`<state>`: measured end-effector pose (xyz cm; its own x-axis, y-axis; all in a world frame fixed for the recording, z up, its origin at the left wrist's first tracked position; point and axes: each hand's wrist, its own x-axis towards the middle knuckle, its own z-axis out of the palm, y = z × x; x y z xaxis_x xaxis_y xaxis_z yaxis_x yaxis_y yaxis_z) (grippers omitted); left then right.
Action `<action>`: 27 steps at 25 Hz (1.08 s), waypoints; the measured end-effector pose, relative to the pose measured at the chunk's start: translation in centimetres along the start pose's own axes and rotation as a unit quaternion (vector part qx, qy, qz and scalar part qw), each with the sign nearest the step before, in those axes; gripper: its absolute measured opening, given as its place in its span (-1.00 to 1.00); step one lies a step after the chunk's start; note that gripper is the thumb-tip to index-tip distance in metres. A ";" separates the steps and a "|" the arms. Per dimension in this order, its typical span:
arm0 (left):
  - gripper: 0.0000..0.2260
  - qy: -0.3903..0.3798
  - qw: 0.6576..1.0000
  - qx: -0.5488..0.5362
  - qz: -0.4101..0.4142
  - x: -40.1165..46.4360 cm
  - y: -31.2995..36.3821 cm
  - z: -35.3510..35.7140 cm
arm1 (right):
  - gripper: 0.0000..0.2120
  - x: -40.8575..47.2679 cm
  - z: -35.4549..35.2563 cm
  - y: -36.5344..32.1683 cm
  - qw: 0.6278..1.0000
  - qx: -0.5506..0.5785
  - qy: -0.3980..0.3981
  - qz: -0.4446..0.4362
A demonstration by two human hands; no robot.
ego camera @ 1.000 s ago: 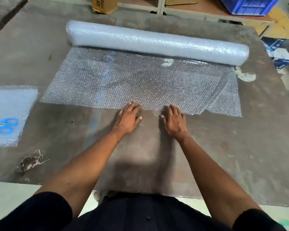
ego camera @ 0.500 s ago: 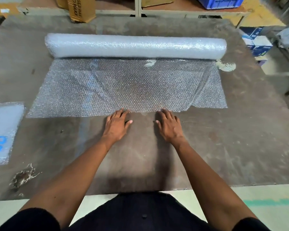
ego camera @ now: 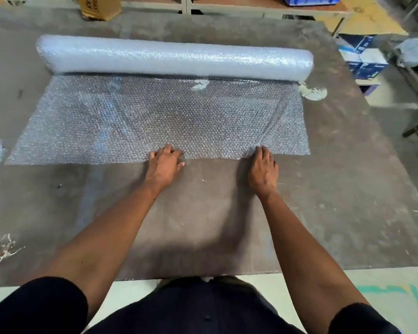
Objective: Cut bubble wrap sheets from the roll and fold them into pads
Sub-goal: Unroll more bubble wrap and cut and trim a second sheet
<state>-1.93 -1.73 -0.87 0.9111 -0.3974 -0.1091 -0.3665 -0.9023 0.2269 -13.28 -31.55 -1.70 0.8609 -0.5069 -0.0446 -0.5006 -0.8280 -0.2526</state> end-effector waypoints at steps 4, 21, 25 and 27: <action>-0.81 0.034 0.999 -0.010 0.006 1.8 -0.7 -0.5 | -0.62 4.3 -1.3 3.2 0.999 -0.027 0.006 -0.042; -0.74 0.087 0.996 -0.023 -0.004 -0.5 -0.3 0.8 | -0.77 3.7 -2.8 8.4 0.982 -0.041 0.051 -0.175; -0.87 0.100 0.993 -0.055 -0.030 0.1 0.2 1.2 | -0.68 3.4 -1.9 3.8 0.974 -0.028 -0.027 -0.224; -0.89 0.088 0.996 -0.020 -0.008 0.3 0.2 0.9 | -0.71 3.6 -1.6 3.1 0.980 -0.034 -0.031 -0.196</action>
<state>-1.87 -2.19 -1.74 0.9371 -0.3442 0.0577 -0.3467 -0.8995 0.2658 -11.90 -36.26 -1.10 0.9910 -0.1328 -0.0160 -0.1333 -0.9711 -0.1977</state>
